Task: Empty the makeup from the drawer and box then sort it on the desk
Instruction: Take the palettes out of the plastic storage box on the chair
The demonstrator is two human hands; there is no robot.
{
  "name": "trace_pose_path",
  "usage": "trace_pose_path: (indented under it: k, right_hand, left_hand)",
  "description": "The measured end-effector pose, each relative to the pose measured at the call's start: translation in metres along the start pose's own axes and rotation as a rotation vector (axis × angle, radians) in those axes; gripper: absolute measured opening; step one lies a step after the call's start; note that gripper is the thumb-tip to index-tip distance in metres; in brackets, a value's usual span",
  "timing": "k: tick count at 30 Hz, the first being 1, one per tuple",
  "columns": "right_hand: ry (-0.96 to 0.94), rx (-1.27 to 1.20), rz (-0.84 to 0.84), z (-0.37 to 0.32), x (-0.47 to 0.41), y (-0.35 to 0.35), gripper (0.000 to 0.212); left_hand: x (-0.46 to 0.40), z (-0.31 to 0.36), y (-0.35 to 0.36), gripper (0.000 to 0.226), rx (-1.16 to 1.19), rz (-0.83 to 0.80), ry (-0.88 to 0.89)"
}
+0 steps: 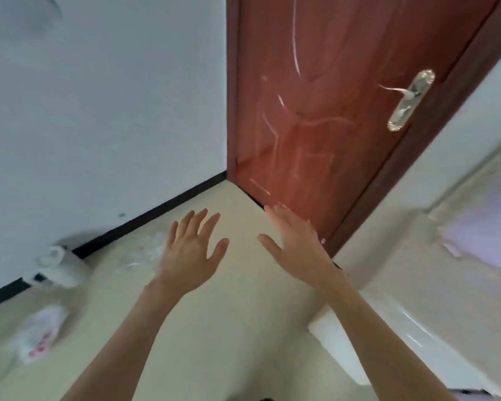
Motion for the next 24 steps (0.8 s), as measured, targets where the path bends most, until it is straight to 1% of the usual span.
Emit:
trace_pose_path:
  k: [3, 6, 8, 11, 13, 16, 18, 21, 24]
  right_hand:
    - [-0.217, -0.053, 0.0, -0.074, -0.043, 0.008, 0.056]
    - [-0.419, 0.011, -0.072, -0.14, -0.072, 0.026, 0.056]
    - [-0.575, 0.032, -0.105, -0.183, -0.086, 0.036, 0.055]
    - [-0.802, -0.036, -0.139, -0.249, -0.092, 0.039, 0.054]
    - [-0.947, -0.03, -0.164, -0.292, -0.091, 0.043, 0.055]
    - [-1.163, 0.054, -0.136, -0.357, -0.079, 0.056, 0.063]
    - [-1.287, 0.112, -0.172, -0.398, -0.062, 0.071, 0.063]
    - [-1.469, 0.204, -0.231, -0.459, -0.023, 0.101, 0.06]
    - [-1.611, 0.249, -0.279, -0.517, 0.026, 0.126, 0.06]
  left_hand:
    - [0.022, -0.05, -0.038, 0.08, 0.024, 0.124, -0.155]
    - [0.053, -0.102, -0.068, 0.082, 0.017, 0.238, -0.352]
    - [0.076, -0.133, -0.09, 0.081, 0.007, 0.349, -0.473]
    - [0.119, -0.164, -0.118, 0.079, 0.012, 0.516, -0.656]
    - [0.15, -0.174, -0.13, 0.075, 0.01, 0.624, -0.753]
    - [0.2, -0.183, -0.137, 0.072, -0.039, 0.695, -0.898]
    - [0.245, -0.19, -0.14, 0.075, -0.057, 0.747, -1.04]
    - [0.321, -0.196, -0.145, 0.076, -0.068, 0.906, -1.224]
    - [0.387, -0.204, -0.151, 0.078, -0.041, 1.037, -1.369]
Point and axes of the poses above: each hand's wrist, its own x-axis away from the middle knuckle, its own y-axis out of the palm, z = x × y, the point moved 6 cm from there along -x, towards the middle knuckle, and after that the axes turned 14 degrees about x, right-handed, at the moved point
